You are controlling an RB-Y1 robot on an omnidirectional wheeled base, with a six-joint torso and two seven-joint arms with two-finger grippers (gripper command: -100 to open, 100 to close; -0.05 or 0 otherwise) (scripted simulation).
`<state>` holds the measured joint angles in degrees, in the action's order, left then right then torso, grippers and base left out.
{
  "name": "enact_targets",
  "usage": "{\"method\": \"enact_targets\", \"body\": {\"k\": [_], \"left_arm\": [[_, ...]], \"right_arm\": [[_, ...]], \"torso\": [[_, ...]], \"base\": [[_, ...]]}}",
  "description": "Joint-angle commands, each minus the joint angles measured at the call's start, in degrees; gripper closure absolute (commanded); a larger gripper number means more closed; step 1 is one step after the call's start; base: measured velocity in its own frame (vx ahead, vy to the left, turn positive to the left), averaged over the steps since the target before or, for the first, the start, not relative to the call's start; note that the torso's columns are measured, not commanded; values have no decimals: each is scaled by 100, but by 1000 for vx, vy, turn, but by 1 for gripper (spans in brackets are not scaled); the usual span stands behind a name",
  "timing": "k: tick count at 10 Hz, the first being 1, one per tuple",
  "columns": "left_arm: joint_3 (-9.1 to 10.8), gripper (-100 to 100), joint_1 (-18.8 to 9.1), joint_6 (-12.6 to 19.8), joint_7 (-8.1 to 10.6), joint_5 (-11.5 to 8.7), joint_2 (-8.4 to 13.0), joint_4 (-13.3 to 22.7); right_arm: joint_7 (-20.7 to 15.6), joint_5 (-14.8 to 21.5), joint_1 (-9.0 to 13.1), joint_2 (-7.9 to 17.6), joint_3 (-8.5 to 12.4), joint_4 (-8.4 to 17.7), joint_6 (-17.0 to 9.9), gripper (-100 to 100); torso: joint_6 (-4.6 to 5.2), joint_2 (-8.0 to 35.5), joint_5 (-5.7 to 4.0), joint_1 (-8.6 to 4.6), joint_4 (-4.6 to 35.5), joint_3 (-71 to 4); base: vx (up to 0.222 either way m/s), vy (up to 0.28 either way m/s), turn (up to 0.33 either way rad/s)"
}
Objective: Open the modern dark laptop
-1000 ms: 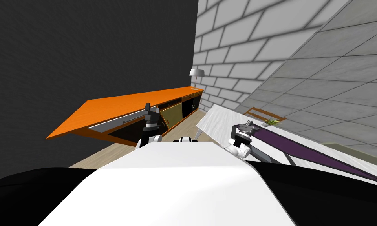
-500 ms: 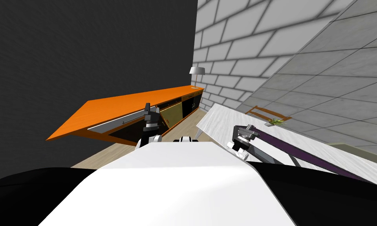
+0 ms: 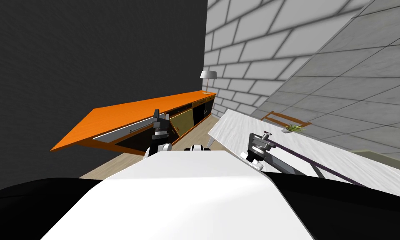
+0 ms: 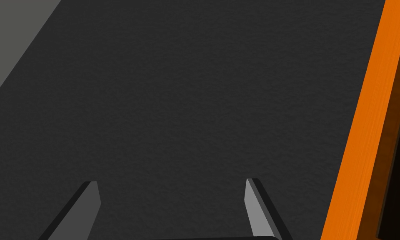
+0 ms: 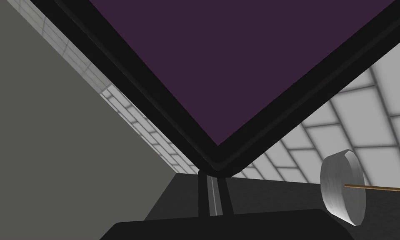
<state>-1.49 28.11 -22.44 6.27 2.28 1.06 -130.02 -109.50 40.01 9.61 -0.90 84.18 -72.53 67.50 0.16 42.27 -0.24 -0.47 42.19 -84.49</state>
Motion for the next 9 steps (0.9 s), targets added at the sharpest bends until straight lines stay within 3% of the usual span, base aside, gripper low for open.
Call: {"method": "enact_targets", "body": {"k": [1, 3, 4, 6, 7, 8, 9], "left_arm": [[0, 0, 0, 0, 0, 0, 0, 0], [0, 0, 0, 0, 0, 0, 0, 0], [0, 0, -1, 0, 0, 0, 0, 0], [0, 0, 1, 0, 0, 0, 0, 0], [2, 0, 3, 0, 0, 0, 1, 0], [2, 0, 1, 0, 0, 0, 1, 0], [0, 0, 0, 0, 0, 0, 0, 0]], "right_arm": [[0, 2, -21, 10, 13, 12, 4, 100], [0, 2, -21, 10, 13, 12, 4, 100], [8, -124, -236, -22, -281, -65, 113, 100], [8, -124, -236, -22, -629, -65, 113, 100], [8, -124, -236, -22, -673, -65, 113, 100], [139, -108, -223, 157, -695, -123, -80, -100], [196, -98, -210, 242, -734, -157, -185, -100]], "torso": [[-1, 3, -1, 0, 0, 1], [-4, 1, 0, -7, 2, 2], [-7, -3, 0, -11, 2, 1], [6, 0, -11, 30, -8, 0], [-2, 0, -3, 1, 1, -3], [-13, 7, 6, -5, 9, -3], [-16, 16, 13, 27, 12, 8]], "base": [[-8, -10, 29], [-9, -12, 35], [42, 54, -158], [73, 7, -356], [67, -125, -260], [-12, 14, -30], [-9, 81, -23]]}}
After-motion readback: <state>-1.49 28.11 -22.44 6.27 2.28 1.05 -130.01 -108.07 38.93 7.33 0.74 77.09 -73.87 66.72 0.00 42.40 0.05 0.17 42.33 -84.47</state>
